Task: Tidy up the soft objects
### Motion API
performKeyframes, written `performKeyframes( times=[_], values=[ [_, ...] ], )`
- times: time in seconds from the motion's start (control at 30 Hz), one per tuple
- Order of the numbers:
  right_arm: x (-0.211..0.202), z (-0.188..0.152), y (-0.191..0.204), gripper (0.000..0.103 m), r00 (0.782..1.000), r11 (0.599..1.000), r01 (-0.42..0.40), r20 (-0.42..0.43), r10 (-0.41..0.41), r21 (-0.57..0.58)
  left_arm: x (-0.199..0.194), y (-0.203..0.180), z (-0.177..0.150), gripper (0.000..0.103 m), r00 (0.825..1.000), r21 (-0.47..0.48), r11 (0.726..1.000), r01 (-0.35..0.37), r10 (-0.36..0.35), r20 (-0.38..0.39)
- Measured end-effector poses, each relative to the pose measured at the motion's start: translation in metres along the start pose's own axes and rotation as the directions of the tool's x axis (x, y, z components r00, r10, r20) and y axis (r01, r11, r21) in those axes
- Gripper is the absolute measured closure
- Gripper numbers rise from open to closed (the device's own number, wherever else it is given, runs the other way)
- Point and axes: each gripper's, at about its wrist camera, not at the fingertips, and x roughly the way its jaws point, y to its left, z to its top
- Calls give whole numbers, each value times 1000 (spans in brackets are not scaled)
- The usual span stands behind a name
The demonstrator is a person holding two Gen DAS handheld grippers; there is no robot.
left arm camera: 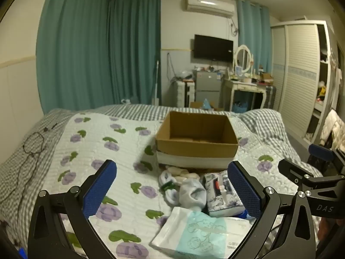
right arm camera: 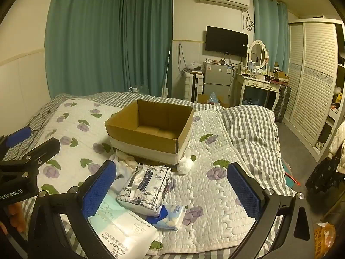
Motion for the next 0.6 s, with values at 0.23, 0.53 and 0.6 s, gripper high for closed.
performKeyframes(
  times=[0.23,0.53,0.6],
  values=[
    [-1,0,1,0,1000,1000,-1,2,1,-8,0,-1,2,0,1000,-2,1000,-4,4,1],
    [0,0,2,0,1000,1000,1,0,-1,-10,-1,0,2,0,1000,-3,1000,-4,4,1],
    [1,0,3,0,1000,1000,0,1,0,-11,0,0,2,0,1000,-1,1000,-3,3,0]
  ],
)
